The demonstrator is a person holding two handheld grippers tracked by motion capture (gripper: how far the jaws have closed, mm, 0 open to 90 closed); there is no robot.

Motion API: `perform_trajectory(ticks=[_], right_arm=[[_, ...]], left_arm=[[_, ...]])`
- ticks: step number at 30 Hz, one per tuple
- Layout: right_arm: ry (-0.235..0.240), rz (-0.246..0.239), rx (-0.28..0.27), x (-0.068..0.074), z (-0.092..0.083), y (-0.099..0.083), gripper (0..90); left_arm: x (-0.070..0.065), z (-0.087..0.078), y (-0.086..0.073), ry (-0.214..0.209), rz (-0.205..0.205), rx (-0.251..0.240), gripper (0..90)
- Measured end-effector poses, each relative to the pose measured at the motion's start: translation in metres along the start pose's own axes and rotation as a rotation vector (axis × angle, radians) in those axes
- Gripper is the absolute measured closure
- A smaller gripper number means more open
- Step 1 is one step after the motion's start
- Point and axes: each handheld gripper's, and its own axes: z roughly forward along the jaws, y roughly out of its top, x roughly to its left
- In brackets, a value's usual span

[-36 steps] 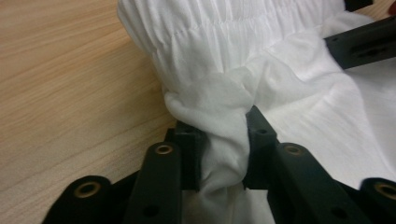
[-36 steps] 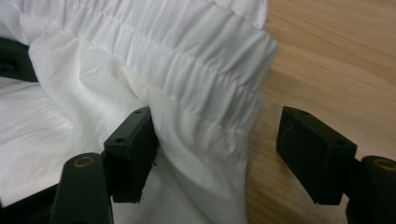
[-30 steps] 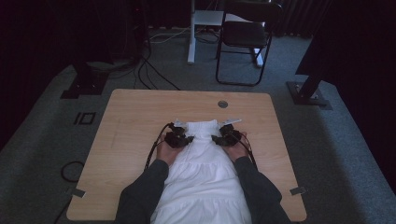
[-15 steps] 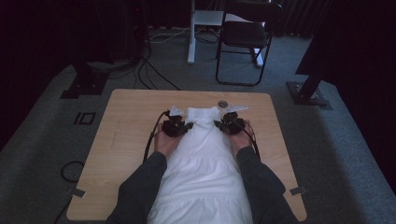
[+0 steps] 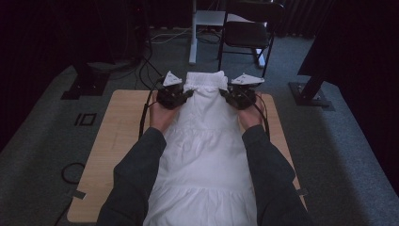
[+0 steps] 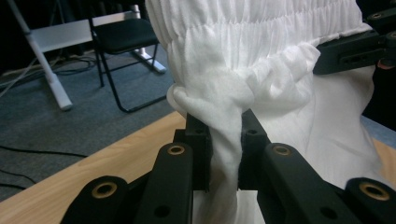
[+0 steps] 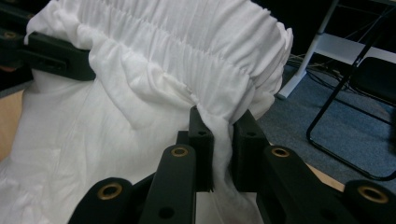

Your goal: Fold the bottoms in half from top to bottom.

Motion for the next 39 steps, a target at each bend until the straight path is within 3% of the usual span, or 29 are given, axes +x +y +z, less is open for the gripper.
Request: perform_trajectory(ticks=[6, 14, 17, 18, 21, 25, 26, 27, 31, 32, 33, 35, 39], right_arm=[[0.041, -0.007, 0.02, 0.01, -0.011, -0.016, 80.3], [0.111, -0.006, 0.027, 0.029, -0.035, -0.042, 80.2], [0.145, 0.004, 0.037, 0.041, -0.049, -0.055, 80.0], [0.165, 0.006, 0.048, 0.049, -0.059, -0.066, 79.9], [0.198, 0.006, 0.059, 0.065, -0.075, -0.087, 79.8], [0.224, 0.006, 0.086, 0.089, -0.09, -0.121, 79.8], [0.224, 0.006, 0.086, 0.089, -0.09, -0.121, 79.8], [0.227, 0.011, 0.121, 0.102, -0.09, -0.14, 79.8], [0.249, 0.008, 0.214, 0.124, -0.081, -0.177, 79.8], [0.249, 0.008, 0.214, 0.124, -0.081, -0.177, 79.8], [0.267, 0.015, 0.271, 0.131, -0.074, -0.193, 79.8], [0.281, 0.036, 0.317, 0.134, -0.067, -0.207, 79.8], [0.264, 0.03, 0.374, 0.139, -0.056, -0.218, 79.9]], left_arm=[[-0.01, -0.011, -0.014, -0.034, 0.024, 0.019, 79.3], [-0.036, -0.039, -0.039, -0.079, 0.078, 0.014, 78.6], [-0.052, -0.055, -0.053, -0.099, 0.102, 0.013, 78.4], [-0.064, -0.066, -0.064, -0.114, 0.121, 0.013, 77.9], [-0.081, -0.082, -0.087, -0.144, 0.137, 0.013, 77.3], [-0.101, -0.092, -0.127, -0.183, 0.12, 0.059, 77.0], [-0.101, -0.092, -0.127, -0.183, 0.12, 0.059, 77.0], [-0.107, -0.094, -0.148, -0.191, 0.099, 0.097, 77.0], [-0.113, -0.086, -0.194, -0.223, 0.029, 0.222, 76.9], [-0.113, -0.086, -0.194, -0.223, 0.029, 0.222, 76.9], [-0.114, -0.079, -0.214, -0.235, -0.002, 0.284, 76.9], [-0.117, -0.072, -0.228, -0.205, 0.026, 0.338, 76.7], [-0.114, -0.068, -0.233, -0.216, -0.006, 0.331, 76.4]])
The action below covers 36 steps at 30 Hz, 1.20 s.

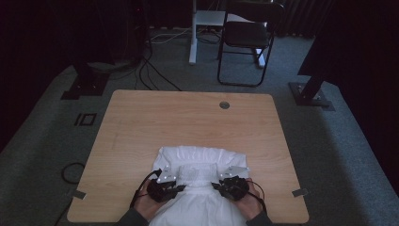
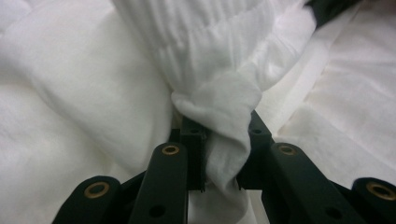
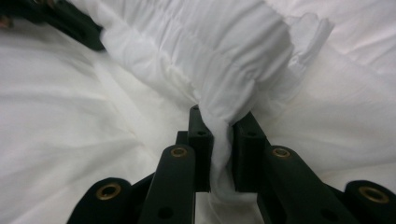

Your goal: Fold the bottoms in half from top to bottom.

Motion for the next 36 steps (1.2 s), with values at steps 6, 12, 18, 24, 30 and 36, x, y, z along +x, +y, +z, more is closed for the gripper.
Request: perform_trajectory(ticks=[6, 12, 18, 24, 30, 36], right_arm=[[0.007, 0.019, 0.018, -0.006, 0.007, 0.004, 79.8], [-0.018, 0.031, 0.018, -0.021, 0.016, 0.014, 79.5], [-0.021, 0.054, 0.002, -0.04, 0.025, 0.024, 79.1], [-0.038, 0.06, -0.002, -0.063, 0.036, 0.04, 79.0], [-0.054, 0.068, -0.001, -0.087, 0.05, 0.059, 79.0], [-0.059, 0.089, 0.003, -0.104, 0.061, 0.074, 78.8]], left_arm=[[0.005, 0.004, 0.003, 0.012, 0.002, -0.009, 76.2], [0.018, 0.014, 0.013, 0.034, -0.013, -0.021, 75.9], [0.036, 0.024, 0.025, 0.049, -0.033, -0.032, 75.4], [0.049, 0.035, 0.041, 0.101, -0.034, -0.023, 75.3], [0.062, 0.046, 0.056, 0.152, -0.05, -0.018, 75.3], [0.077, 0.052, 0.066, 0.176, -0.048, -0.013, 75.2]])
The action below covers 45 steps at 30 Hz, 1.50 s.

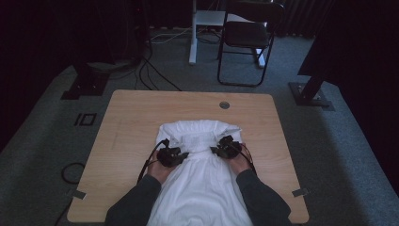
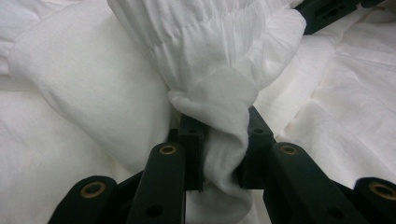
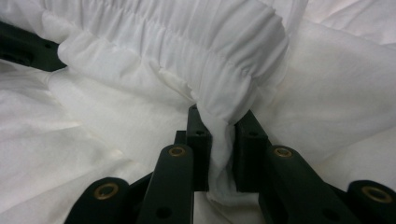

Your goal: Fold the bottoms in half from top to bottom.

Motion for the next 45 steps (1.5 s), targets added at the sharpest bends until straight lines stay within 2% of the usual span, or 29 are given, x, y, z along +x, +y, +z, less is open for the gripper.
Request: perform_trajectory(ticks=[3, 4, 5, 6, 7, 8, 9, 10, 13, 16, 18, 23, 24, 28, 31, 33, 34, 37, 39, 40, 41, 42, 43, 44, 45], right_arm=[[-0.01, 0.011, 0.0, -0.001, 0.004, 0.005, 78.8], [-0.019, 0.027, 0.004, -0.001, 0.007, 0.009, 78.7], [-0.019, 0.027, 0.004, -0.001, 0.007, 0.009, 78.7], [-0.013, 0.055, 0.01, -0.001, 0.009, 0.012, 78.7], [-0.013, 0.055, 0.01, -0.001, 0.009, 0.012, 78.7], [-0.01, 0.062, 0.014, 0.001, 0.011, 0.015, 78.6], [-0.01, 0.062, 0.014, 0.001, 0.011, 0.015, 78.6], [-0.01, 0.055, 0.011, 0.002, 0.014, 0.018, 78.5], [-0.008, 0.055, 0.012, -0.001, 0.018, 0.022, 78.3], [-0.015, 0.069, -0.003, -0.009, 0.027, 0.032, 78.2], [-0.02, 0.075, -0.007, -0.011, 0.029, 0.034, 78.2], [-0.06, 0.086, 0.002, -0.015, 0.039, 0.048, 77.9], [-0.08, 0.094, 0.007, -0.016, 0.042, 0.053, 77.8], [-0.088, 0.131, -0.016, -0.016, 0.045, 0.054, 78.2], [-0.078, 0.114, -0.019, -0.017, 0.044, 0.054, 78.4], [-0.049, 0.11, -0.038, -0.019, 0.041, 0.051, 78.5], [-0.027, 0.114, -0.07, -0.019, 0.035, 0.049, 78.8], [-0.023, 0.101, -0.098, -0.016, 0.026, 0.049, 79.1], [-0.02, 0.079, -0.133, -0.013, 0.014, 0.052, 79.3], [-0.02, 0.067, -0.154, -0.011, 0.006, 0.054, 79.4], [-0.016, 0.05, -0.188, -0.008, -0.004, 0.057, 79.5], [-0.006, 0.031, -0.234, -0.003, -0.022, 0.063, 79.5], [-0.006, 0.031, -0.234, -0.003, -0.022, 0.063, 79.5], [-0.003, -0.001, -0.284, 0.004, -0.045, 0.069, 79.6], [-0.003, -0.001, -0.284, 0.004, -0.045, 0.069, 79.6]], left_arm=[[0.007, 0.003, 0.004, 0.003, 0.007, 0.007, 75.2], [0.017, 0.005, 0.009, 0.001, 0.019, 0.023, 75.1], [0.017, 0.005, 0.009, 0.001, 0.019, 0.023, 75.1], [0.026, 0.007, 0.013, -0.004, 0.018, 0.036, 75.0], [0.026, 0.007, 0.013, -0.004, 0.018, 0.036, 74.9], [0.035, 0.009, 0.017, -0.007, 0.01, 0.046, 74.8], [0.035, 0.009, 0.017, -0.007, 0.01, 0.046, 74.7], [0.04, 0.01, 0.02, 0.001, 0.008, 0.056, 74.7], [0.044, 0.011, 0.022, 0.011, 0.001, 0.064, 74.6], [0.048, 0.015, 0.023, 0.039, -0.04, 0.042, 74.9], [0.049, 0.016, 0.024, 0.049, -0.043, 0.04, 75.0], [0.056, 0.022, 0.032, 0.081, -0.069, 0.046, 75.1], [0.057, 0.024, 0.033, 0.096, -0.088, 0.037, 75.3], [0.058, 0.025, 0.033, 0.102, -0.099, 0.032, 75.4], [0.058, 0.024, 0.034, 0.099, -0.102, 0.034, 75.6], [0.059, 0.021, 0.034, 0.096, -0.101, 0.035, 75.8], [0.056, 0.017, 0.035, 0.097, -0.088, 0.024, 76.5], [0.053, 0.007, 0.039, 0.099, -0.067, 0.006, 76.7], [0.047, -0.008, 0.045, 0.104, -0.05, -0.035, 76.8], [0.044, -0.019, 0.05, 0.106, -0.044, -0.073, 77.0], [0.042, -0.026, 0.052, 0.105, -0.041, -0.093, 77.3], [0.037, -0.045, 0.06, 0.097, -0.035, -0.15, 77.7], [0.037, -0.045, 0.06, 0.097, -0.035, -0.15, 77.8], [0.03, -0.066, 0.067, 0.09, -0.02, -0.206, 77.8], [0.03, -0.066, 0.067, 0.09, -0.02, -0.206, 77.8]])
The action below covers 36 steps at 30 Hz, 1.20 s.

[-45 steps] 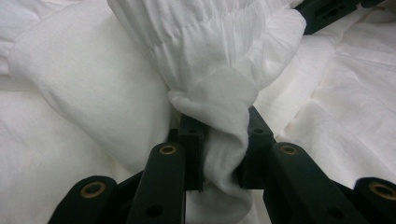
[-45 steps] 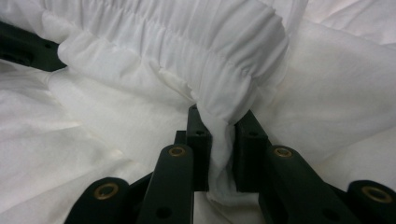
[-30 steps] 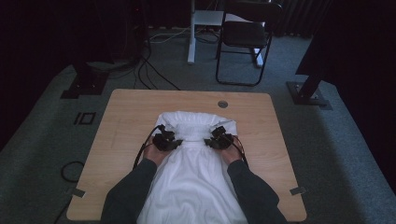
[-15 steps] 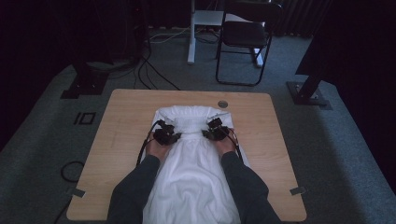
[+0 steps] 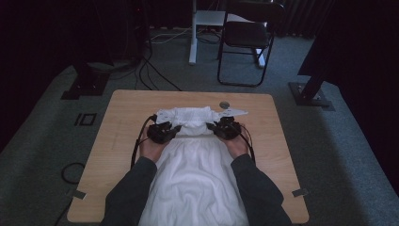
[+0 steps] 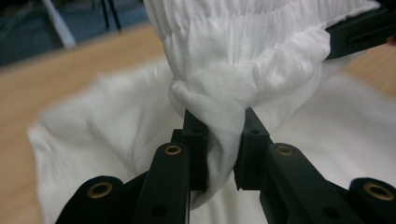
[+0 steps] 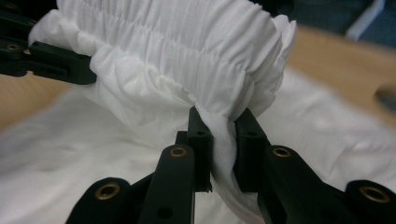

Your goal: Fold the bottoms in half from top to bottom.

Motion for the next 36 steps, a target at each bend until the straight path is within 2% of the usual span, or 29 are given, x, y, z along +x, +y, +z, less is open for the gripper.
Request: perform_trajectory(ticks=[1, 2, 3, 4, 5, 6, 7, 8, 9, 10, 11, 12, 15, 16, 17, 18, 19, 20, 23, 25, 27, 31, 34, 36], right_arm=[[0.012, -0.03, -0.048, 0.008, -0.021, 0.011, 79.5], [0.012, -0.03, -0.048, 0.008, -0.021, 0.011, 79.5], [0.023, -0.063, -0.081, 0.017, -0.041, 0.018, 79.5], [0.023, -0.063, -0.081, 0.017, -0.041, 0.018, 79.5], [0.033, -0.089, -0.103, 0.026, -0.057, 0.02, 79.5], [0.033, -0.089, -0.103, 0.026, -0.057, 0.02, 79.5], [0.044, -0.11, -0.102, 0.034, -0.069, 0.016, 79.4], [0.044, -0.11, -0.102, 0.034, -0.069, 0.016, 79.4], [0.065, -0.123, -0.088, 0.039, -0.076, 0.007, 79.4], [0.065, -0.123, -0.088, 0.039, -0.076, 0.007, 79.4], [0.092, -0.118, -0.068, 0.043, -0.078, -0.007, 79.3], [0.092, -0.118, -0.068, 0.043, -0.078, -0.007, 79.3], [0.114, -0.114, -0.009, 0.049, -0.073, -0.033, 79.4], [0.121, -0.112, 0.015, 0.051, -0.07, -0.042, 79.4], [0.13, -0.109, 0.066, 0.054, -0.062, -0.06, 79.3], [0.13, -0.109, 0.066, 0.054, -0.062, -0.06, 79.3], [0.147, -0.102, 0.121, 0.056, -0.054, -0.079, 79.2], [0.147, -0.102, 0.121, 0.056, -0.054, -0.079, 79.2], [0.159, -0.097, 0.176, 0.059, -0.047, -0.097, 79.0], [0.157, -0.102, 0.207, 0.062, -0.044, -0.107, 78.8], [0.143, -0.112, 0.236, 0.065, -0.04, -0.113, 78.9], [0.131, -0.095, 0.288, 0.065, -0.03, -0.119, 79.1], [0.135, -0.073, 0.281, 0.059, -0.023, -0.12, 79.3], [0.138, -0.055, 0.269, 0.055, -0.019, -0.119, 79.4]], left_arm=[[-0.004, -0.01, 0.005, -0.004, 0.012, -0.027, 77.9], [-0.007, -0.02, 0.009, -0.01, 0.027, -0.047, 77.9], [-0.011, -0.029, 0.013, -0.017, 0.04, -0.064, 77.9], [-0.016, -0.038, 0.015, -0.023, 0.056, -0.078, 77.9], [-0.02, -0.045, 0.017, -0.029, 0.069, -0.088, 77.9], [-0.024, -0.052, 0.018, -0.035, 0.083, -0.091, 77.9], [-0.029, -0.058, 0.017, -0.038, 0.103, -0.088, 77.9], [-0.033, -0.062, 0.015, -0.042, 0.12, -0.081, 77.9], [-0.039, -0.067, 0.007, -0.064, 0.137, -0.06, 77.8], [-0.039, -0.067, 0.007, -0.064, 0.137, -0.06, 77.7], [-0.044, -0.068, -0.007, -0.087, 0.137, -0.03, 77.7], [-0.044, -0.068, -0.007, -0.087, 0.137, -0.03, 77.7], [-0.05, -0.061, -0.035, -0.118, 0.13, 0.043, 77.6], [-0.051, -0.058, -0.046, -0.134, 0.116, 0.069, 77.6], [-0.052, -0.053, -0.057, -0.15, 0.1, 0.097, 77.5], [-0.054, -0.049, -0.068, -0.162, 0.092, 0.126, 77.5], [-0.055, -0.043, -0.08, -0.178, 0.078, 0.16, 77.4], [-0.056, -0.04, -0.087, -0.189, 0.077, 0.182, 77.4], [-0.062, -0.027, -0.11, -0.187, 0.096, 0.266, 77.2], [-0.064, -0.023, -0.116, -0.169, 0.121, 0.284, 77.1], [-0.064, -0.022, -0.117, -0.163, 0.124, 0.282, 77.0], [-0.064, -0.017, -0.116, -0.149, 0.134, 0.283, 76.8], [-0.059, -0.013, -0.114, -0.134, 0.142, 0.275, 76.9], [-0.054, -0.008, -0.113, -0.126, 0.132, 0.263, 76.8]])
